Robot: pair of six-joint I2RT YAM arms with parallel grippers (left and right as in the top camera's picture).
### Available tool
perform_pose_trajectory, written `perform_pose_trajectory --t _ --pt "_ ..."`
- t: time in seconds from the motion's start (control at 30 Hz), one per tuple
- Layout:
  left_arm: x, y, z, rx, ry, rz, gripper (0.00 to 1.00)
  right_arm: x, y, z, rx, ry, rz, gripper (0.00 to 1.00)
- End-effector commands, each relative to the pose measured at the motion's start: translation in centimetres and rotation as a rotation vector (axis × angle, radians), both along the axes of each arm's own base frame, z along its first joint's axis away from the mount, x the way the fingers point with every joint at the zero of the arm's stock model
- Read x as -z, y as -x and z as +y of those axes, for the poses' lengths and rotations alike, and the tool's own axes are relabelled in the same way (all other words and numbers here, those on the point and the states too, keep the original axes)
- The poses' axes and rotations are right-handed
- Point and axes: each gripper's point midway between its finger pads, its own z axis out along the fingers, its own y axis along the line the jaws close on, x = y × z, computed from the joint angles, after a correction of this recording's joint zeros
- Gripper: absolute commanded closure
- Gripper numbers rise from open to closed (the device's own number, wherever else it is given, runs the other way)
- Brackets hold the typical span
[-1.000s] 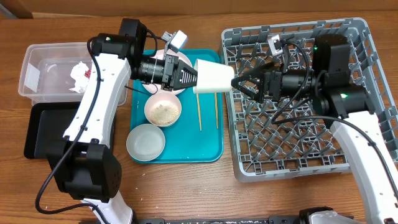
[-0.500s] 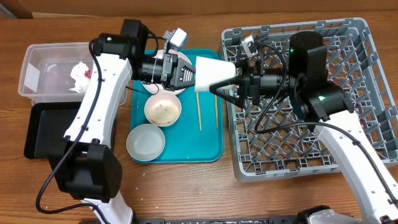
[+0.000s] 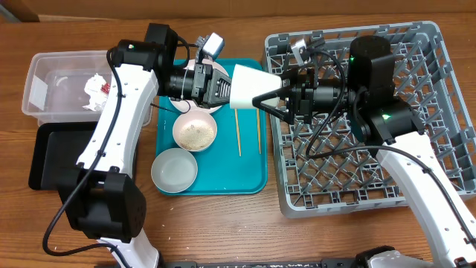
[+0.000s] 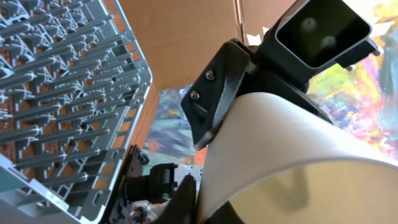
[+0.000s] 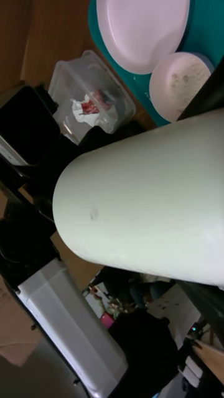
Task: Sort waste into correct bins and load items into the dishwasher
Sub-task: 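Hand the white cup from the left gripper to the right gripper, then lower the white cup with the right gripper into the rack's front corner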
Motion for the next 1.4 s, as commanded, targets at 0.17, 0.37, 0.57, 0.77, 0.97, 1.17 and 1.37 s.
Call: perform_pose_trajectory --t 0.17,0.37,0.57,0.77,0.97,1.17,1.37 --pt "-0.2 0.2 -0.2 0.005 -0.034 -0.053 0.50 -1.0 -0.5 -0.7 0.016 -0.012 -0.039 0.53" --pt "1.5 -0.7 1.1 -0.034 -0.134 -0.072 0.40 -0.1 -2.6 -4.5 0.168 0.019 0.057 0.53" --pt "7.7 -3.5 5.6 -0.150 -0.535 -0.108 0.36 5.8 -4.1 -9.8 0.534 0.264 0.288 0.50" --pt "11.0 -5.5 8.7 -0.260 -0.808 -0.099 0.32 11.1 -0.5 -13.0 0.750 0.544 0.528 0.50" --pt "12.0 -6.5 10.3 -0.319 -0.911 -0.095 0.32 14.8 4.5 -14.0 0.843 0.817 0.687 0.50" --pt "12.4 -6.6 11.0 -0.331 -0.958 -0.101 0.33 16.3 8.8 -14.2 0.912 1.015 0.766 0.50" --pt "12.4 -6.7 11.0 -0.331 -0.957 -0.103 0.32 17.3 10.2 -13.6 0.891 1.105 0.790 0.50"
